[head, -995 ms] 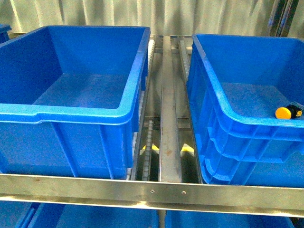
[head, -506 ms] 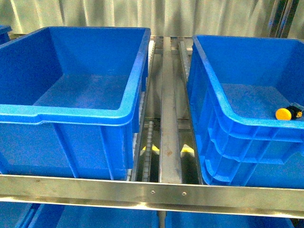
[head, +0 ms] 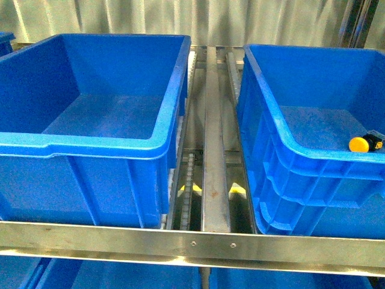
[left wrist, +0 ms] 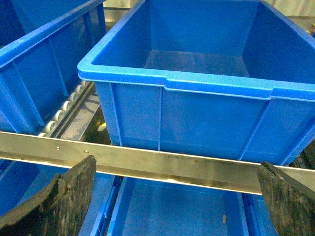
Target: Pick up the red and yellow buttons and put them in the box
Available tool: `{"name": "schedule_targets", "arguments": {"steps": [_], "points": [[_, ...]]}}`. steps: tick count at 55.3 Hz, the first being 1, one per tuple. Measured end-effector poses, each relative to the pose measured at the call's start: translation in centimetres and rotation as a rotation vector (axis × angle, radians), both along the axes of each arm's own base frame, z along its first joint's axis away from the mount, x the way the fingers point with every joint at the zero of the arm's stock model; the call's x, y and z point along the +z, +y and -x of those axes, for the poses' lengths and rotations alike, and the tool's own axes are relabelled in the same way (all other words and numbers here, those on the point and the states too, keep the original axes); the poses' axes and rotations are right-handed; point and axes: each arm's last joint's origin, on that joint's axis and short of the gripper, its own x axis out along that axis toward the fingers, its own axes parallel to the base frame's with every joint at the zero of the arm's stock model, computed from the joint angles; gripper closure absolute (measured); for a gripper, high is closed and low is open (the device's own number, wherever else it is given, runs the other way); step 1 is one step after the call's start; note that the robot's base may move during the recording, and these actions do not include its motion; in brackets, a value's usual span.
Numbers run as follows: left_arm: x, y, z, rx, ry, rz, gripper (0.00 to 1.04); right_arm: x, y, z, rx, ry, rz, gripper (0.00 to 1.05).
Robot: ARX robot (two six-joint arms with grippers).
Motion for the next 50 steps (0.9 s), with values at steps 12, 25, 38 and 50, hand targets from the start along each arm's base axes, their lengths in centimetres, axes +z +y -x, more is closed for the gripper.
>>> {"name": "schedule_targets", "arguments": {"steps": [12,25,38,50], "points": [[0.0,0.0,0.0,0.000,0.000,0.000,0.08,0.0,0.0,0.5,0.000,0.001,0.000,1.01],[0.0,0.0,0.0,0.000,0.000,0.000,0.08,-0.4,0.0,1.4,0.002,0.028,0.000,1.01],[0.0,0.0,0.0,0.000,0.000,0.000,0.08,-0.3,0.0,2.1,-0.001,0.005,0.000,1.01],[0.0,0.0,0.0,0.000,0.000,0.000,0.08,-0.3,0.0,2.1,0.002,0.005,0.000,1.00]]}}
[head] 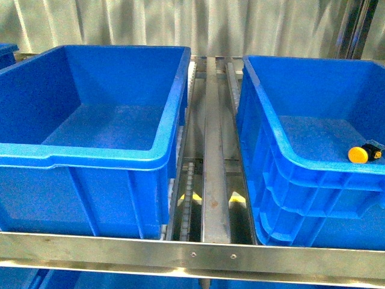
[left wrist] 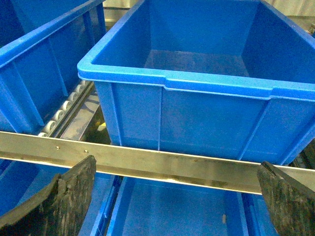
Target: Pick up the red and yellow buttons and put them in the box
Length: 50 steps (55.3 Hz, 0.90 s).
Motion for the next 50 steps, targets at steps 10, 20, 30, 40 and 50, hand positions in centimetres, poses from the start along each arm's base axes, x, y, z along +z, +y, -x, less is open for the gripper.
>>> {"name": "schedule_targets", "arguments": {"steps": [10,20,30,40,50], "points": [[0.00,0.00,0.00,0.000,0.000,0.000,0.08,0.00,0.00,0.00,0.000,0.000,0.001,0.71],[0.00,0.00,0.00,0.000,0.000,0.000,0.08,0.00,0.00,0.00,0.000,0.000,0.001,0.41],[0.00,0.00,0.00,0.000,0.000,0.000,0.08,0.00,0.00,0.00,0.000,0.000,0.001,0.12],[0.00,0.00,0.00,0.000,0.000,0.000,0.08,0.00,0.00,0.00,0.000,0.000,0.001,0.06],[0.00,0.00,0.00,0.000,0.000,0.000,0.08,0.00,0.00,0.00,0.000,0.000,0.001,0.06]]}}
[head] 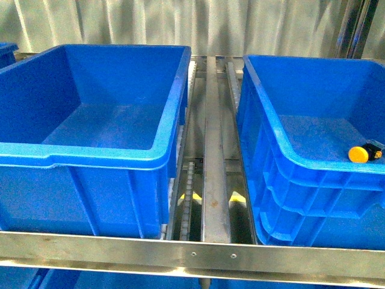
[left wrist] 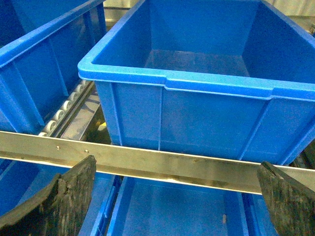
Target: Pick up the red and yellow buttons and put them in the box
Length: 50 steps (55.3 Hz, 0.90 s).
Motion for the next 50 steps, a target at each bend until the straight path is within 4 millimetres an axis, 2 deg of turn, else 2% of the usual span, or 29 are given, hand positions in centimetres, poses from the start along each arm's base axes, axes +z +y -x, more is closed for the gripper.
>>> {"name": "schedule_targets", "arguments": {"steps": [50], "points": [[0.00,0.00,0.00,0.000,0.000,0.000,0.08,-0.02,0.00,0.00,0.000,0.002,0.000,0.06]]}}
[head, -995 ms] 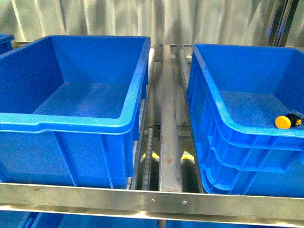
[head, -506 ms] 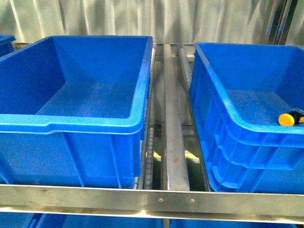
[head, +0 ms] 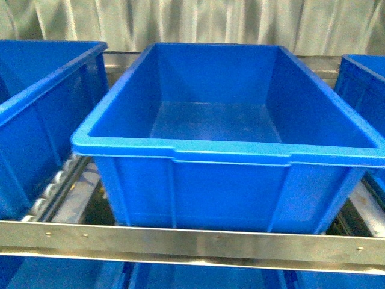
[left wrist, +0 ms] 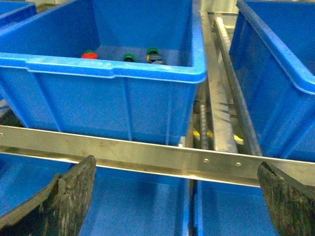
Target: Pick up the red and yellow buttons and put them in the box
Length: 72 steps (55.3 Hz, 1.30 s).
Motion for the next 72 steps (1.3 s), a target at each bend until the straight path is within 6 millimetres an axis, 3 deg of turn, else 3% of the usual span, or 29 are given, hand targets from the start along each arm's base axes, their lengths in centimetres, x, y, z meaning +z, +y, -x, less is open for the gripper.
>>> {"name": "schedule_targets", "arguments": {"steps": [59,62,66,72], "points": [[0.0,0.0,0.0,0.002,0.001,0.001,0.08,0.0,0.0,0.0,0.000,0.000,0.002,0.06],[-0.2,-0.1,-0.3,0.096,0.088,0.030,0.08,0.0,0.0,0.0,0.000,0.001,0.001,0.06],[2.2,-0.4,-1.8,0.177,0.082,0.026,0.08,0.0,0.0,0.0,0.000,0.000,0.002,0.06],[7.7,-0.7,-5.1,0.222,-0.028,0.034,0.08,0.0,0.0,0.0,-0.001,0.001,0.001,0.06]]}}
